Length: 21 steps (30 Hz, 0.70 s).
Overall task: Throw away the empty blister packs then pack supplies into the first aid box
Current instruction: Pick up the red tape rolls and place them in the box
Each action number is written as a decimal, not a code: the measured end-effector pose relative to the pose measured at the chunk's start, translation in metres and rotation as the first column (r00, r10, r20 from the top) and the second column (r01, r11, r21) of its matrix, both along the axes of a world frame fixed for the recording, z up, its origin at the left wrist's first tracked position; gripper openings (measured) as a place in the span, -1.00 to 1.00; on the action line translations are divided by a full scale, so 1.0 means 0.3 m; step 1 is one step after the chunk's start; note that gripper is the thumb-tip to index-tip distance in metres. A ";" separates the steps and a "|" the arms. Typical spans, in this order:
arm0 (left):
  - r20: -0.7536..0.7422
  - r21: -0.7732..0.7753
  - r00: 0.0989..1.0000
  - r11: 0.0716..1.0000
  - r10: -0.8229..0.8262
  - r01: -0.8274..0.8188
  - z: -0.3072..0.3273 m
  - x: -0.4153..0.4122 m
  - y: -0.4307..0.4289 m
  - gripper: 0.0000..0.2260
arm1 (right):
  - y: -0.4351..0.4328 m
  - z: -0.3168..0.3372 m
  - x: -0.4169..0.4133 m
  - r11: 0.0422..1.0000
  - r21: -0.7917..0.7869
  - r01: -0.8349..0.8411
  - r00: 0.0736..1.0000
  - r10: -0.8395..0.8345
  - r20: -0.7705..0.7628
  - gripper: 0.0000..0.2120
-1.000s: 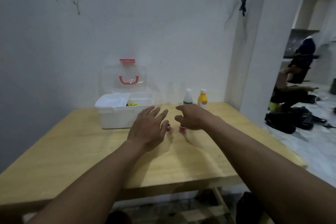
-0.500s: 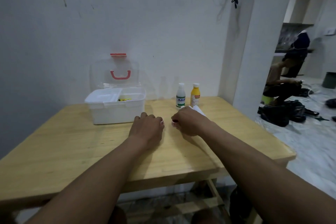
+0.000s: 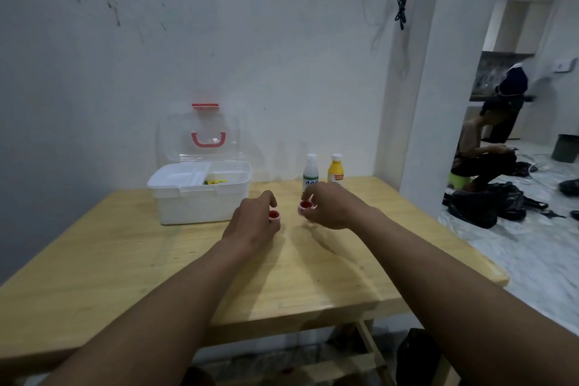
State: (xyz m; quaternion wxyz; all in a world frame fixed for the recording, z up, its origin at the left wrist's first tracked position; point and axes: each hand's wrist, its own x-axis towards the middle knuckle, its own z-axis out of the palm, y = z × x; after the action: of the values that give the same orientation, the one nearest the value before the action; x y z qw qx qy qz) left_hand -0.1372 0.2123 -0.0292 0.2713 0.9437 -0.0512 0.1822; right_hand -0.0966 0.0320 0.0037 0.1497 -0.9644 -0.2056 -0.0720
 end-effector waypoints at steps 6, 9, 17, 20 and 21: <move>0.104 -0.154 0.993 0.988 0.052 -0.035 0.115 0.001 0.031 -0.66 | 0.023 0.073 0.026 0.984 0.178 0.010 1.000 -0.013 0.016 -0.72; 0.172 -0.204 0.981 0.977 0.091 -0.055 0.184 0.011 0.070 -0.63 | 0.063 0.121 0.035 0.972 0.235 -0.003 1.000 -0.003 0.025 -0.65; 0.178 -0.192 0.964 0.968 0.197 -0.162 0.310 0.061 0.250 -0.77 | 0.218 0.219 0.112 0.953 0.297 -0.067 0.998 0.061 0.029 -0.68; 0.178 -0.185 0.956 0.962 0.232 -0.199 0.328 0.076 0.321 -0.80 | 0.285 0.240 0.142 0.949 0.303 -0.091 0.996 0.085 0.032 -0.66; 0.172 -0.186 0.955 0.960 0.242 -0.210 0.331 0.078 0.343 -0.79 | 0.307 0.246 0.152 0.947 0.305 -0.100 0.995 0.094 0.034 -0.66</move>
State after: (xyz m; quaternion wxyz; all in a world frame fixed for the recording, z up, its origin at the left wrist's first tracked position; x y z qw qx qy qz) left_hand -0.1139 0.3153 0.0699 0.3197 0.8954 0.0467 0.3064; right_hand -0.0510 0.1242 0.0776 0.2988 -0.9176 -0.2403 -0.1049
